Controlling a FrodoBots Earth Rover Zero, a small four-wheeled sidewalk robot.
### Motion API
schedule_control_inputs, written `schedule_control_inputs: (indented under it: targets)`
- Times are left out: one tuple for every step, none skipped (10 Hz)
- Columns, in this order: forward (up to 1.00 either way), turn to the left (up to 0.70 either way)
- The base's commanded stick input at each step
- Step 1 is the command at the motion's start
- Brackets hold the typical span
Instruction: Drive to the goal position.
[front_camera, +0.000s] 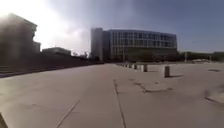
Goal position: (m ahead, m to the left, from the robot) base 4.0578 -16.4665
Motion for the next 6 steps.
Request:
schedule_control_inputs:
  targets:
    - [1.00,-0.40]
    - [1.00,-0.40]
    - [1.00,-0.40]
    - [1.00,-0.40]
    - [1.00,-0.40]
    - [1.00,-0.40]
